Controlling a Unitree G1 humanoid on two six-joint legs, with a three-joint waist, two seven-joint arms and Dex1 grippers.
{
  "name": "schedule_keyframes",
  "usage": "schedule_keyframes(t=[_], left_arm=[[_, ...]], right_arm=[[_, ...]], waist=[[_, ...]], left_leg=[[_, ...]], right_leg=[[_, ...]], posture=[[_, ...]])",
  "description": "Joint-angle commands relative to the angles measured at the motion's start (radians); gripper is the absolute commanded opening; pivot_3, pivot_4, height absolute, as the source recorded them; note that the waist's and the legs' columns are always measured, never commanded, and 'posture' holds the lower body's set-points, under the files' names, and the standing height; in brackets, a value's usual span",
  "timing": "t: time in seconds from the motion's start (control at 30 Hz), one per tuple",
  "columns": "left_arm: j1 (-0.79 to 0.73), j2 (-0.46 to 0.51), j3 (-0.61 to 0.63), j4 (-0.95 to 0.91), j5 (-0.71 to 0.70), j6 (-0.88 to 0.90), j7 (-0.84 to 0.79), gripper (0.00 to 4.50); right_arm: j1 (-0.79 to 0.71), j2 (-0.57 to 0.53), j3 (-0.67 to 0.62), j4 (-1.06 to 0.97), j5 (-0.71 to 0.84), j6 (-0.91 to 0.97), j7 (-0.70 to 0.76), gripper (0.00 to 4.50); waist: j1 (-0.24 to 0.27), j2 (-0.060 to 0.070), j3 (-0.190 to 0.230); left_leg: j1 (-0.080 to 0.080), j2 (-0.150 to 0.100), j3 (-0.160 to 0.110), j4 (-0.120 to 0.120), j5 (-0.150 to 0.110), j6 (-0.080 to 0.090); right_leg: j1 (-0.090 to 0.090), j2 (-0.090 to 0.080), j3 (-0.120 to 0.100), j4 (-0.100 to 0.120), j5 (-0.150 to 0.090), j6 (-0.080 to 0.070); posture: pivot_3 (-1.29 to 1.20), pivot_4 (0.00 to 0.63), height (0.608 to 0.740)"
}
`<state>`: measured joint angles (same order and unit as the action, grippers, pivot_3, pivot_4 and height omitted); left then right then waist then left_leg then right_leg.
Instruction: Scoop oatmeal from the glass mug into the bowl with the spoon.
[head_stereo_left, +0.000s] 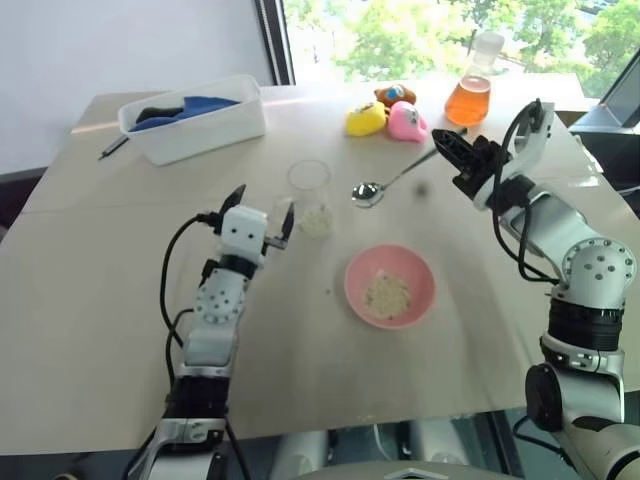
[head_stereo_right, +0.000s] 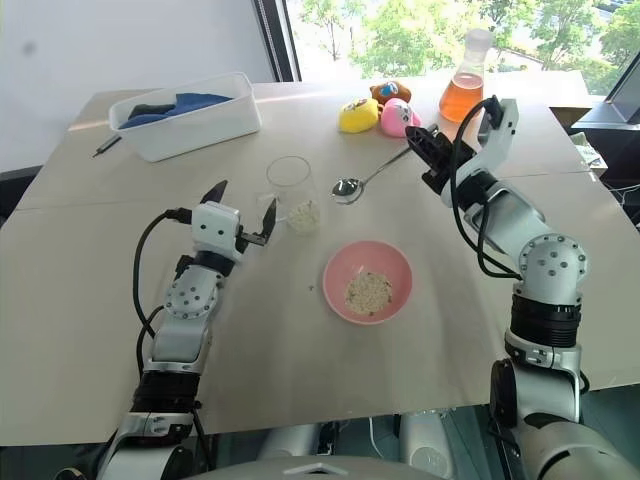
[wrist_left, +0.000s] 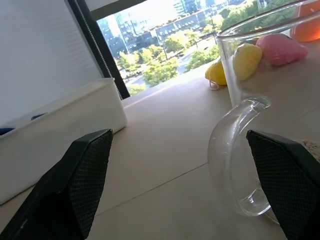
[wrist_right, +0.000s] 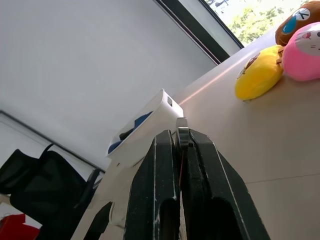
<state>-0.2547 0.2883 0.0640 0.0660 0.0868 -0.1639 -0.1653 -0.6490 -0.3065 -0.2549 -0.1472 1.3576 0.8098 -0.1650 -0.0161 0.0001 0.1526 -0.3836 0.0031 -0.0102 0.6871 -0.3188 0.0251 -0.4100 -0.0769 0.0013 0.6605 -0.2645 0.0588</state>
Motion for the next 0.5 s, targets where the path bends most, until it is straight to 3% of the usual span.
schedule_keyframes(t=[0.03, 0.1, 0.13, 0.17, 0.23, 0.4, 0.5], left_arm=[[-0.01, -0.006, -0.016, 0.008, -0.002, -0.019, -0.005, 4.48], [-0.014, -0.01, -0.016, 0.017, -0.007, -0.021, -0.006, 4.48], [-0.019, -0.012, -0.015, 0.023, -0.008, -0.017, -0.005, 3.97], [-0.025, -0.014, -0.014, 0.03, -0.009, -0.014, -0.002, 3.9], [-0.033, -0.015, -0.017, 0.041, -0.004, -0.007, 0.004, 3.06], [-0.046, -0.024, -0.025, 0.05, -0.012, -0.006, 0.0, 3.06], [-0.047, -0.029, -0.027, 0.048, -0.016, -0.004, -0.002, 2.29]], right_arm=[[-0.008, 0.001, -0.025, -0.04, -0.004, -0.022, 0.018, 0.0], [-0.007, 0.001, -0.023, -0.039, -0.013, -0.025, 0.023, 0.0], [-0.006, 0.002, -0.023, -0.039, -0.017, -0.026, 0.025, 0.0], [-0.007, 0.003, -0.022, -0.039, -0.021, -0.027, 0.026, 0.0], [-0.006, 0.004, -0.022, -0.04, -0.026, -0.027, 0.029, 0.0], [-0.007, 0.006, -0.022, -0.038, -0.039, -0.026, 0.037, 0.0], [-0.015, 0.011, -0.023, -0.034, -0.047, -0.029, 0.044, 0.0]], waist=[[0.0, 0.0, 0.0], [0.0, 0.0, 0.0], [0.001, 0.0, 0.0], [0.001, 0.0, 0.0], [0.001, 0.0, 0.0], [0.0, 0.0, 0.0], [0.0, 0.0, 0.0]], left_leg=[[0.0, 0.0, 0.0, 0.0, 0.0, 0.0], [0.0, 0.0, 0.0, 0.0, 0.0, 0.0], [0.0, 0.0, 0.0, 0.0, 0.0, 0.0], [0.0, 0.0, 0.0, 0.0, 0.0, 0.0], [0.0, 0.0, 0.0, 0.0, 0.0, 0.0], [0.0, 0.0, 0.0, 0.0, 0.0, 0.0], [0.0, 0.0, 0.0, 0.0, 0.0, 0.0]], right_leg=[[0.0, 0.0, 0.0, 0.0, 0.0, 0.0], [0.0, 0.0, 0.0, 0.0, 0.0, 0.0], [0.0, 0.0, 0.0, 0.0, 0.0, 0.0], [0.0, 0.0, 0.0, 0.0, 0.0, 0.0], [0.0, 0.0, 0.0, 0.0, 0.0, 0.0], [0.0, 0.0, 0.0, 0.0, 0.0, 0.0], [0.0, 0.0, 0.0, 0.0, 0.0, 0.0]], posture=[[0.0, 0.15, 0.74], [0.0, 0.15, 0.74], [0.0, 0.15, 0.74], [0.0, 0.15, 0.74], [0.0, 0.15, 0.74], [0.0, 0.15, 0.74], [0.0, 0.15, 0.74]])
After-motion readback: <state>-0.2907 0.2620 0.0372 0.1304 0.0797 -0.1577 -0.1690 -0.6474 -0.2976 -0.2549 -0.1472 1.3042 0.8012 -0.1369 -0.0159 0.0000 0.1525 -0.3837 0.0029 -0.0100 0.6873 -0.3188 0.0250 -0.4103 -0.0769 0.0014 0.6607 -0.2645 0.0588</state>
